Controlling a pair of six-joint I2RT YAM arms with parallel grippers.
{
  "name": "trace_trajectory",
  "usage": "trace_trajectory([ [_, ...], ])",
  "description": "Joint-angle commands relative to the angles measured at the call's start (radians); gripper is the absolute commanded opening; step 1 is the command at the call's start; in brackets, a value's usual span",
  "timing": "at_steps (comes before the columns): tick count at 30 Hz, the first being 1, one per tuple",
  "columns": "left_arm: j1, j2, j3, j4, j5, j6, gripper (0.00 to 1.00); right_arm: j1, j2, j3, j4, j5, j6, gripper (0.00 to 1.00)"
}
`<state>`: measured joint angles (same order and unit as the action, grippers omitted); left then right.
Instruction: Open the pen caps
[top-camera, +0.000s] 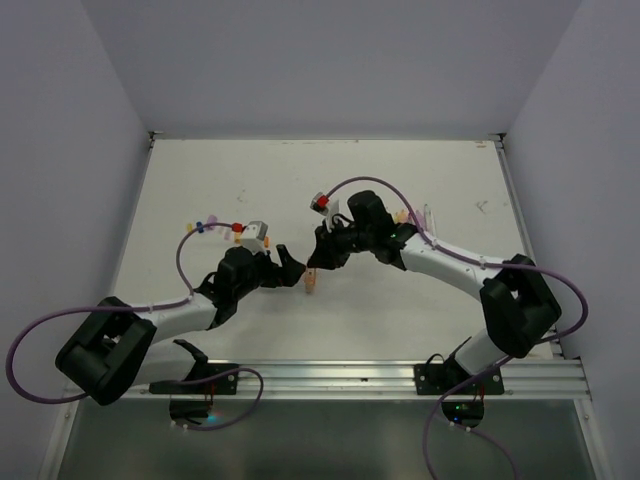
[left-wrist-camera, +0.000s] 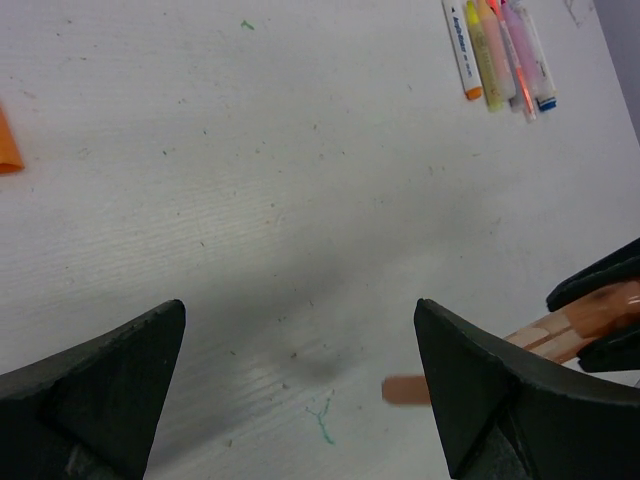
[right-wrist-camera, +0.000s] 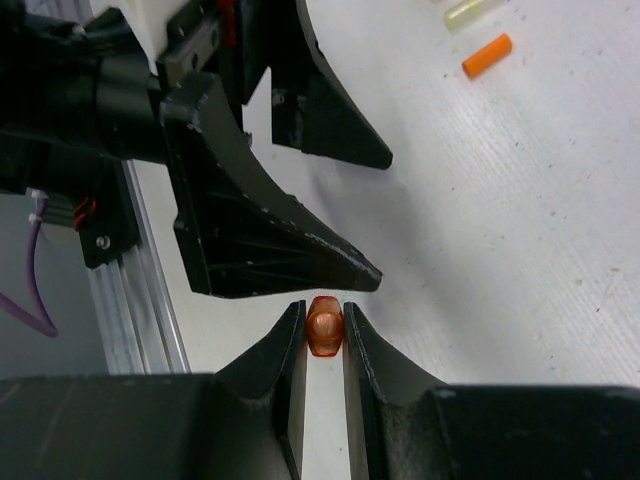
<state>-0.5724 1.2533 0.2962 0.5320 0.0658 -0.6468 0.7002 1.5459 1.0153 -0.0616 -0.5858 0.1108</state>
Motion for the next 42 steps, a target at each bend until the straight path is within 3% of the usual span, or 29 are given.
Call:
trace_trajectory([
  [1,-0.004,-0.003,0.006,0.025,-0.053,0.053,1.0,0.005,0.032,-0.021,-0.009,0.003,-0.023,0.0],
  [13,-0.004,-0.006,-0.005,-0.02,-0.141,0.059,1.0,0.016,0.163,-0.026,0.032,-0.023,0.003,0.0],
  [21,-0.003,-0.14,0.017,-0.157,-0.19,0.061,1.0,0.021,0.14,-0.026,0.019,0.081,-0.025,0.0],
  [30,-0.004,-0.371,0.095,-0.41,-0.3,0.056,1.0,0.085,0.108,-0.06,0.046,0.414,-0.095,0.0],
  [42,-0.003,-0.575,0.239,-0.653,-0.474,0.128,1.0,0.134,-0.064,-0.19,0.221,0.667,-0.2,0.0],
])
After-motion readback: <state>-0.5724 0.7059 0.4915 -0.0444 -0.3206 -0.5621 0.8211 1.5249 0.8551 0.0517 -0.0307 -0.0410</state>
